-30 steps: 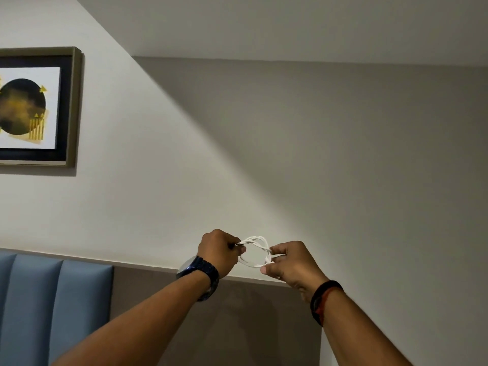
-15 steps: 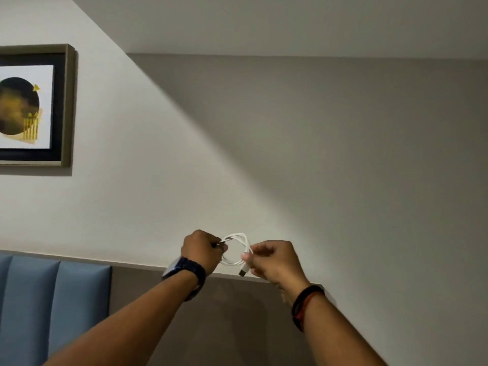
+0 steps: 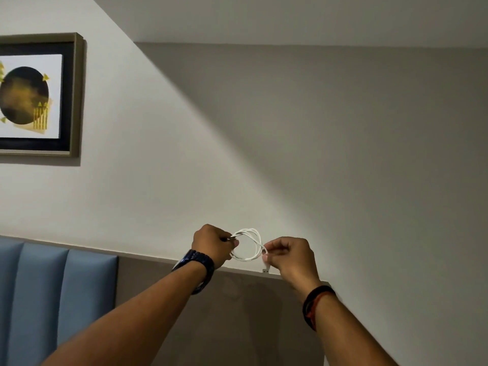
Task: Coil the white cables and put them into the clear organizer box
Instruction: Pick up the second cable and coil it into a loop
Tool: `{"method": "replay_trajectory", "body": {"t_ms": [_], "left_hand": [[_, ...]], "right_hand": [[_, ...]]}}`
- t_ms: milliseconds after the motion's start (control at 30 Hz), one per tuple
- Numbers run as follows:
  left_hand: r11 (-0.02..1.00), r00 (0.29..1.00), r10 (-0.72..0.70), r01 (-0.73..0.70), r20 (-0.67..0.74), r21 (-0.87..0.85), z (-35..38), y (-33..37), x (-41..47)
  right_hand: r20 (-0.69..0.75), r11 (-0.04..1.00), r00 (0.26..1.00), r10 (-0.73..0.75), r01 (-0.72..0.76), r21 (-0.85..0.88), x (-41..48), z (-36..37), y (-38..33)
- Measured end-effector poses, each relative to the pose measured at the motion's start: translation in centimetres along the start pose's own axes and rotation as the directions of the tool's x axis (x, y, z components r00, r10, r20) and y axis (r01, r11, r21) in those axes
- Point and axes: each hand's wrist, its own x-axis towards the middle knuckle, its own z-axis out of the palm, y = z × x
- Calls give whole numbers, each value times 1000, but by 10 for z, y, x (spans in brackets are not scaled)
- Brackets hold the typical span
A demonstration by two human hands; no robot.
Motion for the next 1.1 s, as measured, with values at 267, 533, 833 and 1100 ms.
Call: {"method": "replay_trajectory", "body": {"t_ms": [267, 533, 833, 1100], "left_hand": [[999, 998, 54, -54, 34, 3, 18, 6, -2], [993, 997, 74, -72, -21, 92, 27, 8, -3], [980, 988, 151, -155, 42, 126, 29, 7, 0], [962, 980, 194, -199, 45, 185, 30, 9, 1]], "right_hand": [[-248, 1000, 969, 3, -2, 6, 14, 8, 9], [-71, 965, 988, 138, -118, 233, 16, 12, 10], [307, 817, 900, 309, -417, 399, 20, -1, 9], [268, 943, 947, 176, -240, 232, 18, 4, 5]]}}
